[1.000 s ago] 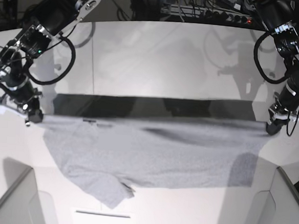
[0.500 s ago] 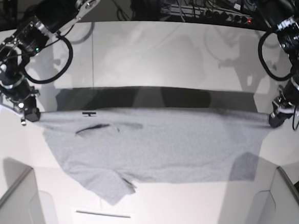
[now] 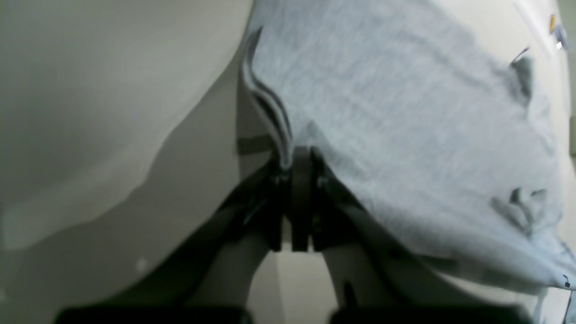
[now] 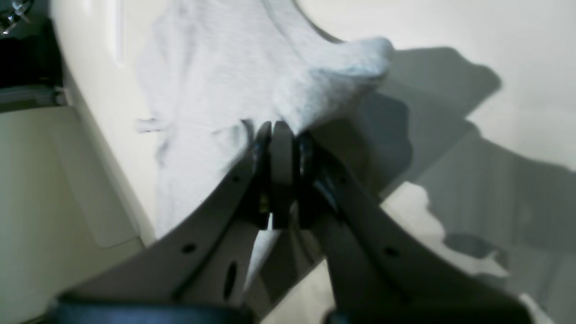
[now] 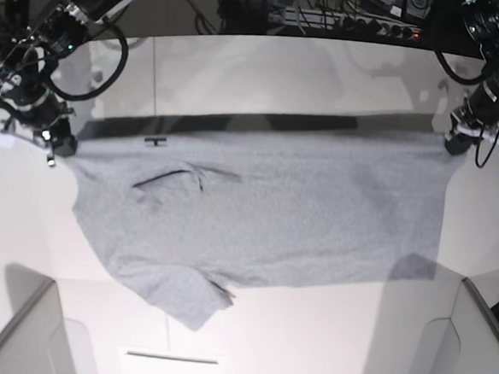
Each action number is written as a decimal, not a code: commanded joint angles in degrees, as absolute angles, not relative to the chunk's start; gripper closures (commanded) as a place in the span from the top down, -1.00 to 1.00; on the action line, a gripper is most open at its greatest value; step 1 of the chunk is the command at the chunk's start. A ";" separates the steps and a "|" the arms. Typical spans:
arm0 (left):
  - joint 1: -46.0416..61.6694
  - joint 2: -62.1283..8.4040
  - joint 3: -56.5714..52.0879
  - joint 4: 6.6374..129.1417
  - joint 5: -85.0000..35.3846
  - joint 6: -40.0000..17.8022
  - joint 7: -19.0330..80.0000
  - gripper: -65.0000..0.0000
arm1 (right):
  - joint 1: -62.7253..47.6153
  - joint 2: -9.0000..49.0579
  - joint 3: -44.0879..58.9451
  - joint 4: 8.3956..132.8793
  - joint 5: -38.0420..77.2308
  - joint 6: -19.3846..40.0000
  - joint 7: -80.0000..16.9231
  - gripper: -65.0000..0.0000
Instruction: Fold the T-shirt properly
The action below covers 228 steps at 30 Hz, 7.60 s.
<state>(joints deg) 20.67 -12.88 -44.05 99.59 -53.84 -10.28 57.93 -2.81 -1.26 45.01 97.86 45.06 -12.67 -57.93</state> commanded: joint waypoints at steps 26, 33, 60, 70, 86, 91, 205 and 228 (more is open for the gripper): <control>28.97 -14.55 -44.18 100.62 -48.92 -10.59 56.75 -1.00 | -15.08 -0.13 45.41 103.52 46.20 -12.09 -56.13 -1.00; 31.16 -14.46 -44.18 100.62 -48.31 -10.68 56.75 -1.00 | -17.45 -0.13 45.49 103.34 46.20 -12.09 -56.13 -1.00; 35.38 -14.37 -43.82 100.18 -48.13 -10.68 56.75 -1.00 | -22.90 -0.22 45.23 103.16 45.93 -12.09 -56.13 -1.00; 35.38 -14.37 -43.82 100.18 -48.13 -10.68 56.84 -1.00 | -23.16 -0.13 45.41 103.16 45.93 -12.09 -56.22 -1.00; 37.32 -14.37 -44.44 100.18 -48.40 -10.59 56.84 0.33 | -23.16 -0.04 45.49 103.69 45.93 -12.44 -56.13 -0.33; 37.32 -14.55 -45.05 100.44 -48.40 -10.59 56.84 0.56 | -22.99 -0.31 51.30 103.78 45.93 -12.44 -56.13 -0.32; -5.58 -29.85 -35.91 68.62 -34.86 -10.77 47.08 0.85 | 48.57 12.26 -42.77 17.36 46.20 20.53 -21.05 -1.00; -23.96 -30.11 -12.18 48.04 -34.86 -10.77 40.66 0.84 | 48.66 12.26 -42.77 17.36 46.20 20.53 -21.05 -1.00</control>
<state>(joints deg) -22.26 -28.80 -11.88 47.22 -34.57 -10.48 41.43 47.07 12.01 -42.98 17.02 46.52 20.45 -20.47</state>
